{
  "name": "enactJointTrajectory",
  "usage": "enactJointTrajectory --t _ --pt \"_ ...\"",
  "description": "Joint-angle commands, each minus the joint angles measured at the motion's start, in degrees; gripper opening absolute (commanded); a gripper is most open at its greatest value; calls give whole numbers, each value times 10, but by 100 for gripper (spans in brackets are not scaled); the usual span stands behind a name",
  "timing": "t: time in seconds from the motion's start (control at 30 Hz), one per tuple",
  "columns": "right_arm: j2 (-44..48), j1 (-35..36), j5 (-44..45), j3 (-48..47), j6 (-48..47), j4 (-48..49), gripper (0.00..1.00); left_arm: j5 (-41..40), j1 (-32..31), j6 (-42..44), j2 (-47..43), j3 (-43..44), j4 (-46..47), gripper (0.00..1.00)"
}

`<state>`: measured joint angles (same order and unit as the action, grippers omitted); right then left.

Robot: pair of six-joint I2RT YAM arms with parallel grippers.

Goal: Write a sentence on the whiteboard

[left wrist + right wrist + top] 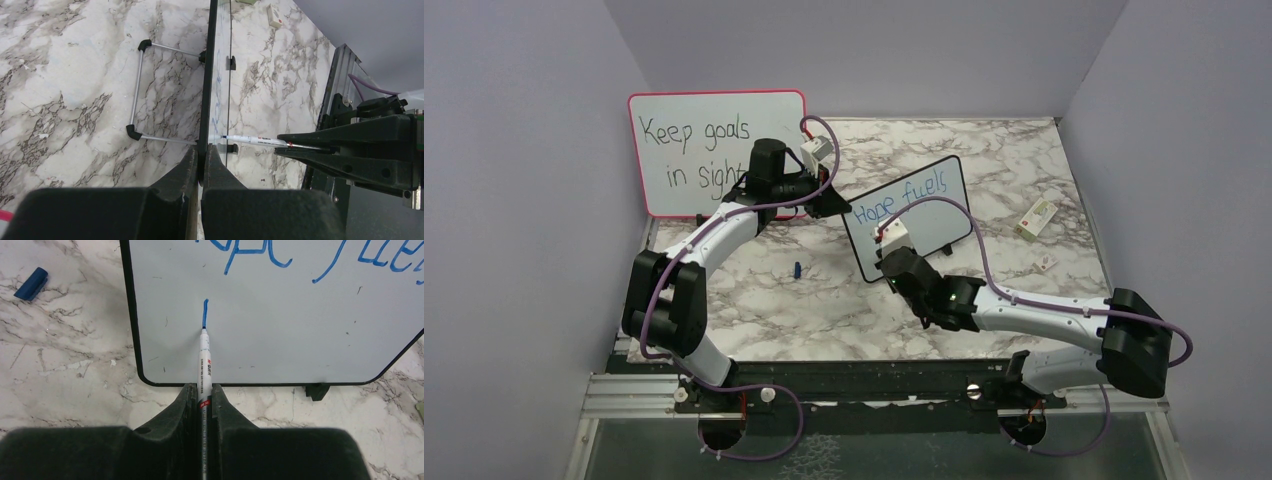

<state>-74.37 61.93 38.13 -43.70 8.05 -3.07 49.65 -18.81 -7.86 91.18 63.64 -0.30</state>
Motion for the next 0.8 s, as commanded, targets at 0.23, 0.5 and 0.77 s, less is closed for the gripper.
enactJointTrajectory --t 0.23,0.5,0.77 --pt "-15 1 -41 -5 33 -54 1 -21 -9 13 3 -6 -42 0" --pt "-16 1 -41 1 36 -52 1 -21 -10 13 3 -6 -42 0" --pt "-10 1 -18 1 28 -28 1 -21 -11 14 2 -7 -42 0"
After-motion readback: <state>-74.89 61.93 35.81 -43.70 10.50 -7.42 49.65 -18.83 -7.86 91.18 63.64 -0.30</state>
